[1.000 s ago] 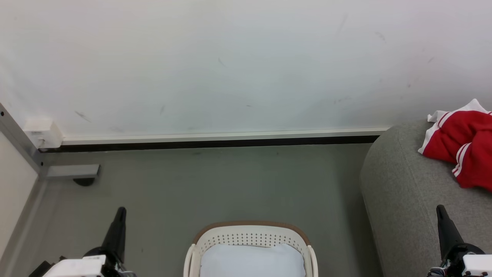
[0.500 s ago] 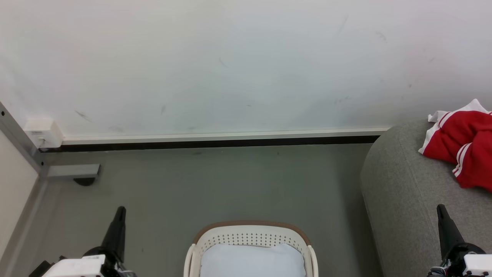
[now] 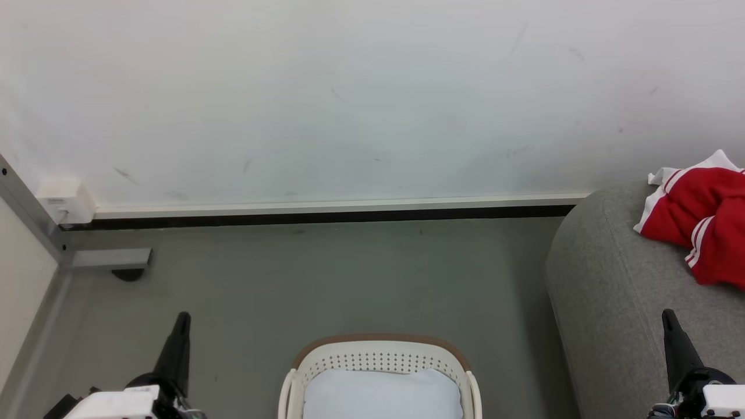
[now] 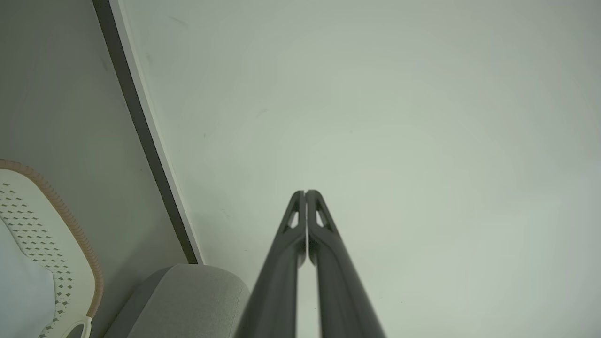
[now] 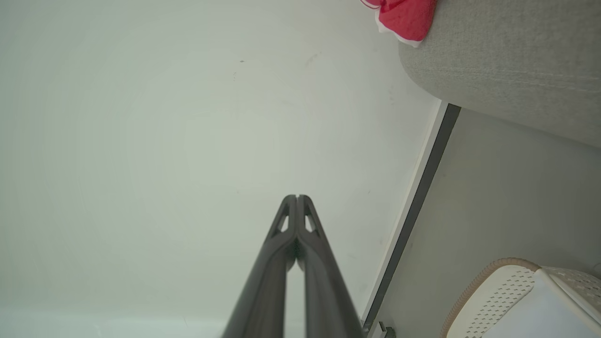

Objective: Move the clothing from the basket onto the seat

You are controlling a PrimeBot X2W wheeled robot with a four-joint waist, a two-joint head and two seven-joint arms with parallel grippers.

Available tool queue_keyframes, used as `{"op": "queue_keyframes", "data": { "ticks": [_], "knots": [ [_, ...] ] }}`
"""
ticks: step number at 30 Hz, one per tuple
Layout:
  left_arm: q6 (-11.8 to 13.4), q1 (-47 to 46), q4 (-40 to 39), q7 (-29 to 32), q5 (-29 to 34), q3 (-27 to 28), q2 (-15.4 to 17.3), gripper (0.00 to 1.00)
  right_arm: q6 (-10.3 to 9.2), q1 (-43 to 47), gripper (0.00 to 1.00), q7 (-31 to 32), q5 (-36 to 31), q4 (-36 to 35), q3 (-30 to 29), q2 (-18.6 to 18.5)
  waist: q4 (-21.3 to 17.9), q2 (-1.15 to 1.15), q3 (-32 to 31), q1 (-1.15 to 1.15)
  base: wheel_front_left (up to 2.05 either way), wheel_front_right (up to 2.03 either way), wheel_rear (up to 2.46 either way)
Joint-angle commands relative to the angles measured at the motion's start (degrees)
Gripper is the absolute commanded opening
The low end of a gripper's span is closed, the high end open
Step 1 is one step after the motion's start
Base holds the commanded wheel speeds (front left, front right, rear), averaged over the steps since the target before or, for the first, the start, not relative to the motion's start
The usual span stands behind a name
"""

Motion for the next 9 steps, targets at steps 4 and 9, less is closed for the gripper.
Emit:
{"op": "queue_keyframes", "data": {
  "ticks": [4,9],
  "knots": [
    [-0.28,-0.51,-0.14,0.24,-0.81,0.13,0.38,0.0,-0.12,-0.64,0.0,0.26,-0.08,-0.17,-0.2,-0.02,0.0,0.0,0.0,0.0,0.0,0.0,0.0],
    [-0.28,-0.51,-0.14,0.23,-0.82,0.13,0.38,0.0,-0.12,-0.65,0.0,0.31,-0.14,-0.17,-0.25,0.01,0.0,0.0,0.0,0.0,0.0,0.0,0.0]
  ]
}}
